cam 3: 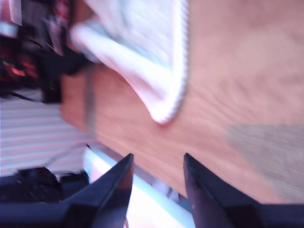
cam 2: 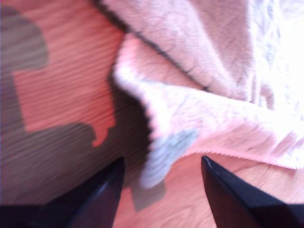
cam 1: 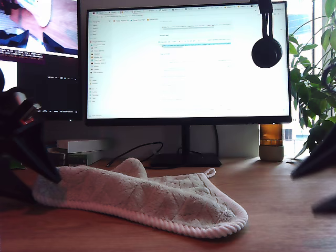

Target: Fold the tea towel to a neat square and place it to the right

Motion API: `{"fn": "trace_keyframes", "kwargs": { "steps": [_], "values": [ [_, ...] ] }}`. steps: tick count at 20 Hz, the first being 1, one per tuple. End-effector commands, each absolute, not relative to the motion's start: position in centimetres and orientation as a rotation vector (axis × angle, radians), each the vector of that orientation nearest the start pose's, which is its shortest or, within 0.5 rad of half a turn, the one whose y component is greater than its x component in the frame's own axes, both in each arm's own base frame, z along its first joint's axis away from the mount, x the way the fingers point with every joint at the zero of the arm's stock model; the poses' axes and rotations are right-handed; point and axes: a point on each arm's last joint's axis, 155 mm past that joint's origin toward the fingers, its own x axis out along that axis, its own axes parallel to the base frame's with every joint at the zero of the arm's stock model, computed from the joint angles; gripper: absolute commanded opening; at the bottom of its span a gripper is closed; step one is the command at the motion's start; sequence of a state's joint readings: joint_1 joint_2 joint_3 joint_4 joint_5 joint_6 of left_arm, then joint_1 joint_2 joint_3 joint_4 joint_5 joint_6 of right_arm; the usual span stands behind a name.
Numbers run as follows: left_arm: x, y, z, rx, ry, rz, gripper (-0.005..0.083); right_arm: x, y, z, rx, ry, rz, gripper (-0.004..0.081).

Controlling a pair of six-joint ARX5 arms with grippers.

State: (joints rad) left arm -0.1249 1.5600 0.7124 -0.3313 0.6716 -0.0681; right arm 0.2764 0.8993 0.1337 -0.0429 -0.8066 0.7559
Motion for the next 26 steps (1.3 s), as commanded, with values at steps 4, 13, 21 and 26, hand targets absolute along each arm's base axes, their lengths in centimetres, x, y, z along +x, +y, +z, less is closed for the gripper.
{"fn": "trace_keyframes", "kwargs": {
  "steps": [4, 13, 21, 26],
  "values": [
    [28.6, -16.5, 3.5, -0.385, 1.163, -0.747, 0.0059, 18.8, 19.8, 5.5, 0.817, 1.174, 0.666, 0.0354],
    [27.9, -17.8, 4.6, -0.421, 1.149, -0.842, -0.0024, 20.7, 21.4, 2.8, 0.760, 1.308, 0.579, 0.0353],
    [27.8, -17.9, 4.7, -0.425, 1.147, -0.849, -0.0024, 21.0, 23.2, 0.6, 0.688, 1.410, 0.541, 0.0350],
    [27.8, -17.9, 4.7, -0.425, 1.148, -0.849, -0.0024, 20.4, 24.0, 0.3, 0.687, 1.455, 0.569, 0.0167]
  ]
}}
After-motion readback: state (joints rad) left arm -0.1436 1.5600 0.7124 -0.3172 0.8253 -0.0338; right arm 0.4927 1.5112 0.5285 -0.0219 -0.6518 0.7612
